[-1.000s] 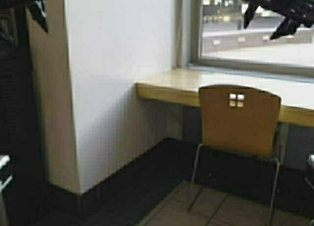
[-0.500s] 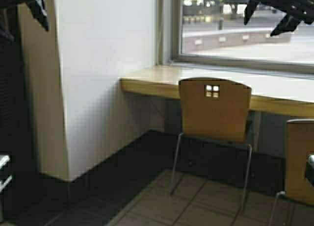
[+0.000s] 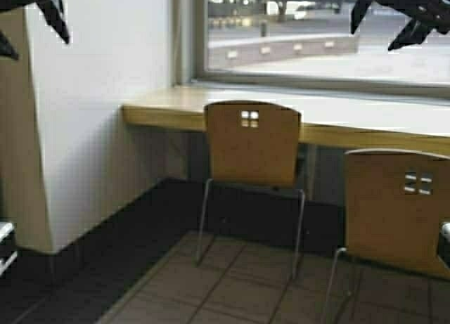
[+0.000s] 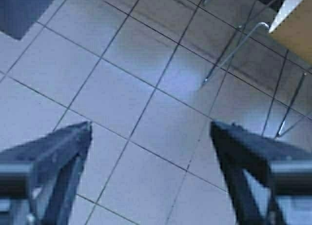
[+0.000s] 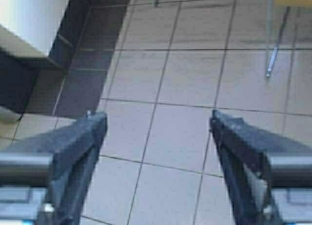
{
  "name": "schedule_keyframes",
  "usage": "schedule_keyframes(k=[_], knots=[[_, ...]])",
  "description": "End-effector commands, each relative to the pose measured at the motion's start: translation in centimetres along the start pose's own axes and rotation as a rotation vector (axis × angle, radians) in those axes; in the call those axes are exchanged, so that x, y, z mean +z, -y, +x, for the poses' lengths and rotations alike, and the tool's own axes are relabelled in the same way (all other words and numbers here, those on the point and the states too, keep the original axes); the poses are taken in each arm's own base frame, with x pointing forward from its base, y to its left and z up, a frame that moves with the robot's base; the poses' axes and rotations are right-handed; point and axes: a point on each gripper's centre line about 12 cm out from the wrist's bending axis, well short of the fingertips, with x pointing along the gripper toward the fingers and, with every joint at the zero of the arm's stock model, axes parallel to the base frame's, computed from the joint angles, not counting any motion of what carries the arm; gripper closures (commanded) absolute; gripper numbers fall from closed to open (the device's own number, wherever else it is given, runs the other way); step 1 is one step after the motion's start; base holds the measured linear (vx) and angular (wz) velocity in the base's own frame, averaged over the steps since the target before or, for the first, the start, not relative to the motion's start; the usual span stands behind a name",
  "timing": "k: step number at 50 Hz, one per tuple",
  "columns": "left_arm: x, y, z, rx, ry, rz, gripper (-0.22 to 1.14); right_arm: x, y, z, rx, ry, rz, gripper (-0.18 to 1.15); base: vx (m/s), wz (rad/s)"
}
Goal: Push the chairs under the table
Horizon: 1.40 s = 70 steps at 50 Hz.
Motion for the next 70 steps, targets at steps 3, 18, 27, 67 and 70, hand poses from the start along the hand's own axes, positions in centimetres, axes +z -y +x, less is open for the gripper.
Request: schedule_keyframes(k=[3,18,27,67,70], knots=[[0.6,0.2,-0.2,-0.005,0.022,0.001,-0.1,0.5,-0.4,-0.2,0.011,0.017,0.016,0.0,-0.06,-0.25],[0.5,0.2,-0.2,-0.005,0.019,-0.005,-0.1,-0.6,0.1,0.6,-0.005,-0.03,0.042,0.0,0.01,-0.28],[0.2,0.0,0.1,0.0,0.011,-0.003,-0.1,-1.2,0.1,1.4,-0.012,-0.083,0.108,0.0,0.04,-0.3],[1.6,0.2,2.2,0.002,0.034,-0.207,-0.1,-2.0,0.5,2.7,-0.03,-0.14,0.115,0.0,0.11,-0.15],[1.9,0.3,3.2,0.005,0.022,-0.249,-0.1,-2.1,0.5,2.7,-0.03,-0.139,0.132,0.0,0.24,0.06]])
